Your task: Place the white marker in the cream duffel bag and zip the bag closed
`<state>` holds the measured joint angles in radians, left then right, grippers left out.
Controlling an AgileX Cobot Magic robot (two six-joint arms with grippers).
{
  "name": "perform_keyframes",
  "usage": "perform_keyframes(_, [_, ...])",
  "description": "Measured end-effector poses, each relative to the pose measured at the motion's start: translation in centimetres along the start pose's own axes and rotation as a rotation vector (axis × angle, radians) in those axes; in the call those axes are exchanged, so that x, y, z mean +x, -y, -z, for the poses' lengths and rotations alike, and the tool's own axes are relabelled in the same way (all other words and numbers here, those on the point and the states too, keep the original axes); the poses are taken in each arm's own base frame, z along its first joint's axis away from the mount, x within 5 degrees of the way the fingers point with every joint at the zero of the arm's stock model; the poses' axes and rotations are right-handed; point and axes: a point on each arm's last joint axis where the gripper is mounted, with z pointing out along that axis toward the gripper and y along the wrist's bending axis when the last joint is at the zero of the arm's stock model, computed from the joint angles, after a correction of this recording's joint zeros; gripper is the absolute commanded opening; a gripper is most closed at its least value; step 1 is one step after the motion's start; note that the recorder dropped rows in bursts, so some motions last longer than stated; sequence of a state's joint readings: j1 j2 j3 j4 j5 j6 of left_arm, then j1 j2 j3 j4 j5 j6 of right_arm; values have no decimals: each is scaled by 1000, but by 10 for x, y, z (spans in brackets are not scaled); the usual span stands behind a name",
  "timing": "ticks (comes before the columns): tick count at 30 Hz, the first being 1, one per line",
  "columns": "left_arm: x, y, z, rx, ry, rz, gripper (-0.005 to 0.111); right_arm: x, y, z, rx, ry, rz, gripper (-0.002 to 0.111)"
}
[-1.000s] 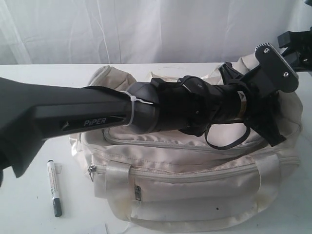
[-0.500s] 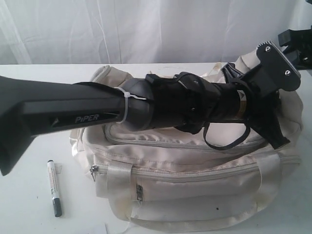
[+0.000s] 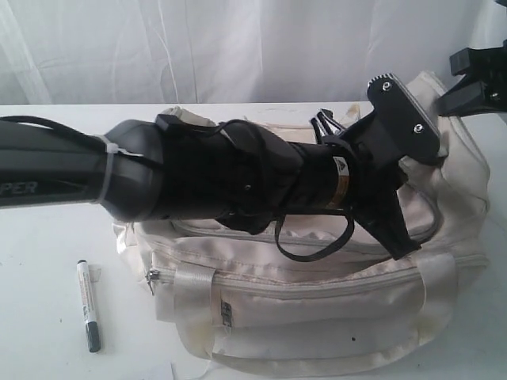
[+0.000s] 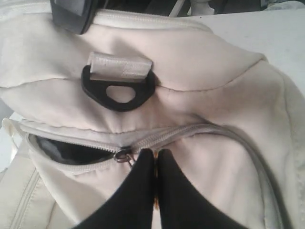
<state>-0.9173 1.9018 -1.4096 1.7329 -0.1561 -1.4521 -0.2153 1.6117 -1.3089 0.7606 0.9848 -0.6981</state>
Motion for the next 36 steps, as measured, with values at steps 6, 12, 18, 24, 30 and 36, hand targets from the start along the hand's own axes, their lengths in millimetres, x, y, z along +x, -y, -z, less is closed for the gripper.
perform_keyframes(6, [-10, 8, 10, 15, 25, -12, 0, 0, 1, -1, 12, 11, -2, 0])
perform_keyframes(12, [-21, 34, 15, 34, 45, -50, 0, 0, 2, -2, 14, 10, -2, 0])
perform_keyframes(18, [-24, 49, 16, 31, 43, -73, 0, 4, 12, -20, -1, -40, -28, 0])
perform_keyframes(24, [0, 62, 17, 49, -30, -100, 0, 5, 14, -26, -34, -89, -31, 0])
perform_keyframes(30, [9, 64, 20, 36, -56, -115, 0, 0, 12, -31, -75, -130, -5, 1])
perform_keyframes(36, [13, 82, 22, 107, -64, -116, 0, -20, 11, -13, -3, 36, 45, 54])
